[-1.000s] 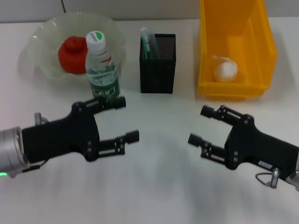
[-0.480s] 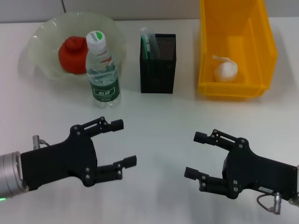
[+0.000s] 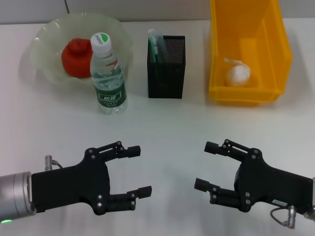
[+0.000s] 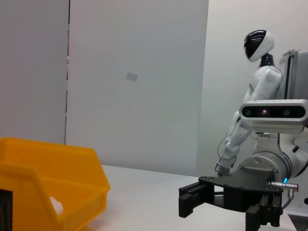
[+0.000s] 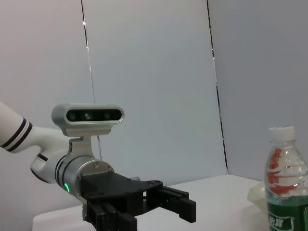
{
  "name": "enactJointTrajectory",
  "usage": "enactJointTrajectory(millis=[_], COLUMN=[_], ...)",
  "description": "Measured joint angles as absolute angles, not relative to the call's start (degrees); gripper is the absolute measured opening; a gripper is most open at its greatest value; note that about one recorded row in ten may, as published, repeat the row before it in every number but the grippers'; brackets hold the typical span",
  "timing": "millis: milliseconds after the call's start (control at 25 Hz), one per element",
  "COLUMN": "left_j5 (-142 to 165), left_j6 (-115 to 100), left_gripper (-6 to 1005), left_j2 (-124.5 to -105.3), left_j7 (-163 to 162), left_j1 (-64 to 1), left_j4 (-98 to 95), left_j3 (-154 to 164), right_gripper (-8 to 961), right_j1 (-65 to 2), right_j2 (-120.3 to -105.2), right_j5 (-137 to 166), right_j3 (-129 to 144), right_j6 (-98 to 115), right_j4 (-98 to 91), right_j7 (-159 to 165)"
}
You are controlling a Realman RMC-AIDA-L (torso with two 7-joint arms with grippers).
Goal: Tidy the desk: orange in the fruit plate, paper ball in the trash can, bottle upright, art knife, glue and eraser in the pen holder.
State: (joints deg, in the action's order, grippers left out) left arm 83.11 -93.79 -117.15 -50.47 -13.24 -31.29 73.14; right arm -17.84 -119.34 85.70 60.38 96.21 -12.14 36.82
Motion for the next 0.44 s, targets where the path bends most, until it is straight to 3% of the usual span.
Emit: enactJointTrajectory(millis=[440], left_j5=[83.11], left_j6=[-93.74], left_gripper=[815], left_j2=[-117.16], left_j7=[-50.47], left_j1=[-12.9], left_j4=[-31.29], left_j3=[73.03], right_gripper=[783], right_j1=[-18.05], right_j2=[-119.35], right_j5=[85.7], right_j3=[60.38], right_j6=[96.11], right_j4=[-12.13], right_j7=[36.72])
